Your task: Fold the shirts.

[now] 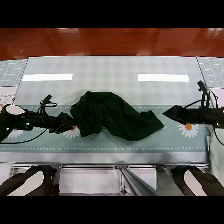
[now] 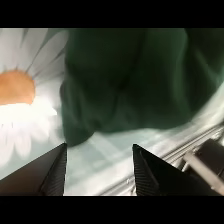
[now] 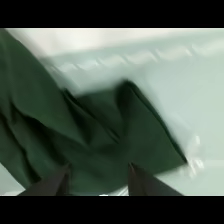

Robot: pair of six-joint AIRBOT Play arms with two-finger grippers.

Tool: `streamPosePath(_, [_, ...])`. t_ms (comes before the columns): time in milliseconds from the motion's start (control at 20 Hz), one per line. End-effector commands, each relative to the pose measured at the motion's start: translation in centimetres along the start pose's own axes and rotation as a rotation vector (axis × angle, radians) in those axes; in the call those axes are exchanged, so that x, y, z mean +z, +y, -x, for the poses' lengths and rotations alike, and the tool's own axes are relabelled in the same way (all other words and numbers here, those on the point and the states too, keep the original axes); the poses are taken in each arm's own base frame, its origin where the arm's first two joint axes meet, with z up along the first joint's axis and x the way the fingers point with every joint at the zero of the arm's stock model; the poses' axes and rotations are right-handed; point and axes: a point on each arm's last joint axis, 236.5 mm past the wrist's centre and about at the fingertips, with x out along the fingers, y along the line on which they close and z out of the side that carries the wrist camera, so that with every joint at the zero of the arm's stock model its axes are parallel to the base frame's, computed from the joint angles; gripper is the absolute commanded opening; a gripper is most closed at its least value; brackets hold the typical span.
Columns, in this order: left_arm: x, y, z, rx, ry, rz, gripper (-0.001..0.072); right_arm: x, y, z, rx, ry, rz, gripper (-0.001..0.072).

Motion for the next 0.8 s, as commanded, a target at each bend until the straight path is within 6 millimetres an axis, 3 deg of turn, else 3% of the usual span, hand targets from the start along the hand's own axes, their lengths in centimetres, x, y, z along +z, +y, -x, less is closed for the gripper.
streamPosePath(0, [1.9, 1.5, -1.6, -0.025, -0.029, 0.056, 0.0503, -2.7, -1.7, -0.6, 0.013, 0.004, -0.058, 0.0408])
streamPosePath(200, [3.6, -0.7, -3.2, -0.118, -0.082, 0.031, 0.0503, -2.2, -1.8, -0.7, 0.011, -0.020, -0.065, 0.0408])
streamPosePath(300, [3.4, -1.3, -4.6, -0.109, -0.057, -0.001, 0.0502, -1.8, -1.9, -0.6, 0.007, -0.034, -0.071, 0.0408])
streamPosePath(350, [3.1, -2.1, -5.0, -0.119, -0.027, -0.027, 0.0445, -1.6, -2.0, -0.6, 0.005, -0.042, -0.074, 0.0408])
streamPosePath(400, [3.0, -3.3, -4.6, -0.146, -0.006, -0.067, 0.0130, -1.1, -2.2, -0.5, 0.001, -0.063, -0.091, 0.0408])
streamPosePath(450, [3.3, -4.4, -3.7, -0.173, 0.000, -0.106, 0.0028, -0.6, -2.7, -0.2, -0.003, -0.087, -0.114, 0.0408])
streamPosePath(550, [4.4, -6.5, -1.5, -0.214, -0.008, -0.179, 0.0017, -0.9, -4.5, 0.7, -0.031, -0.080, -0.154, 0.0408])
streamPosePath(650, [5.3, -8.1, 0.2, -0.232, -0.028, -0.233, 0.0017, -3.0, -7.5, 1.1, -0.122, -0.015, -0.187, 0.0408])
streamPosePath(750, [5.6, -9.0, 0.7, -0.239, -0.034, -0.262, 0.0017, -5.9, -9.2, 0.5, -0.162, 0.061, -0.244, 0.0408])
